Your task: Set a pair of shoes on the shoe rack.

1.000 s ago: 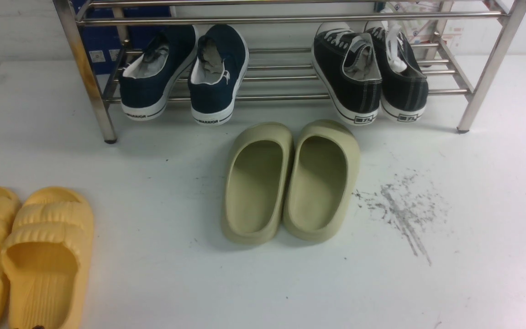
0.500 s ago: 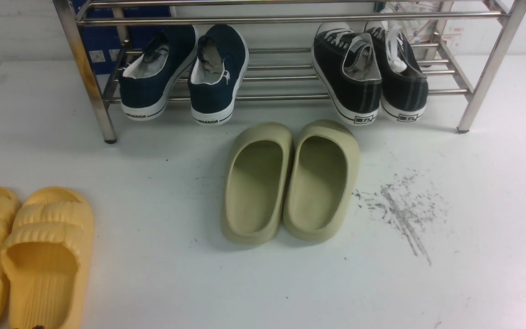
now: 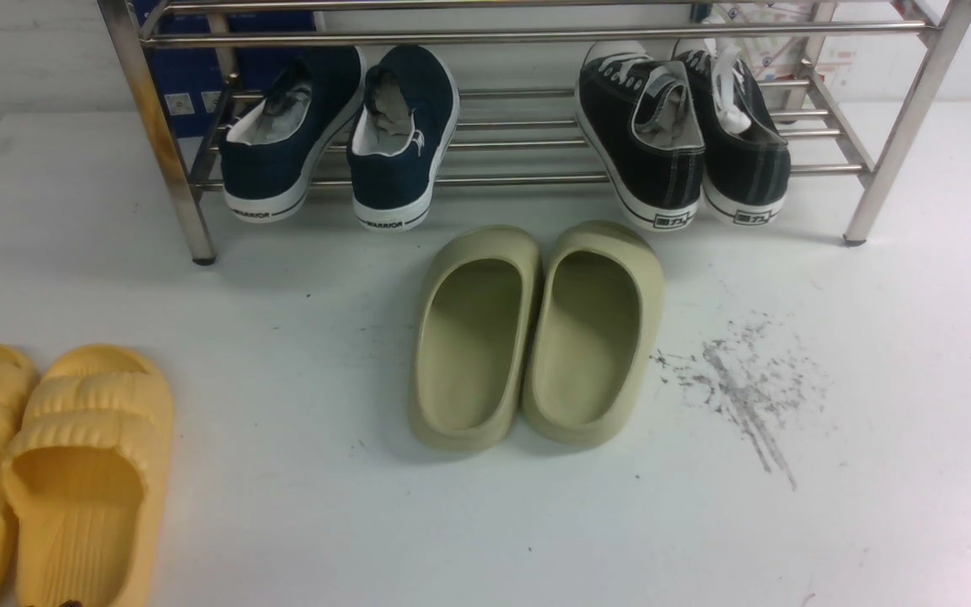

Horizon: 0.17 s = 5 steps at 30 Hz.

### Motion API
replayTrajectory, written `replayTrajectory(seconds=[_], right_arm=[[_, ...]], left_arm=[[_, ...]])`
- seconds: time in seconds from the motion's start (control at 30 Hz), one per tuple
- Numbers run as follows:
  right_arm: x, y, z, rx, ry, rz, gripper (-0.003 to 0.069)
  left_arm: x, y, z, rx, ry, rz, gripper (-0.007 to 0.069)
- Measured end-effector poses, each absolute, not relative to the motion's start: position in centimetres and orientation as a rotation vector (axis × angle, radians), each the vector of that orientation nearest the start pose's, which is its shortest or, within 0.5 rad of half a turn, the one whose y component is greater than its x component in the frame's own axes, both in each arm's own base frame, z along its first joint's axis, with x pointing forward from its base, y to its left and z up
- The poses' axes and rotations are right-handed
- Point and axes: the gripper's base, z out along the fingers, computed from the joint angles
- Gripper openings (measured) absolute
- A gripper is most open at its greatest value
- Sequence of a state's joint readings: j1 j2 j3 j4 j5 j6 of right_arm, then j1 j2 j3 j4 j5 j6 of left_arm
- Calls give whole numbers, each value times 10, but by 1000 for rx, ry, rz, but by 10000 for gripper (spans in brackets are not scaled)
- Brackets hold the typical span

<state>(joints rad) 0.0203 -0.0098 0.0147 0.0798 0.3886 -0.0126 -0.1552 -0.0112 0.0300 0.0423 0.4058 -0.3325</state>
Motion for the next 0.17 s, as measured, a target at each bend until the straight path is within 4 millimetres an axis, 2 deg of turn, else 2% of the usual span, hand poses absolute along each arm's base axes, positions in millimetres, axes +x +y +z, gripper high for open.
replayTrajectory(seconds=[0.17], right_arm=[[52,4,174,18,1877,84,111]], left_arm=[[51,-6,167,-144,1913,-287,239]])
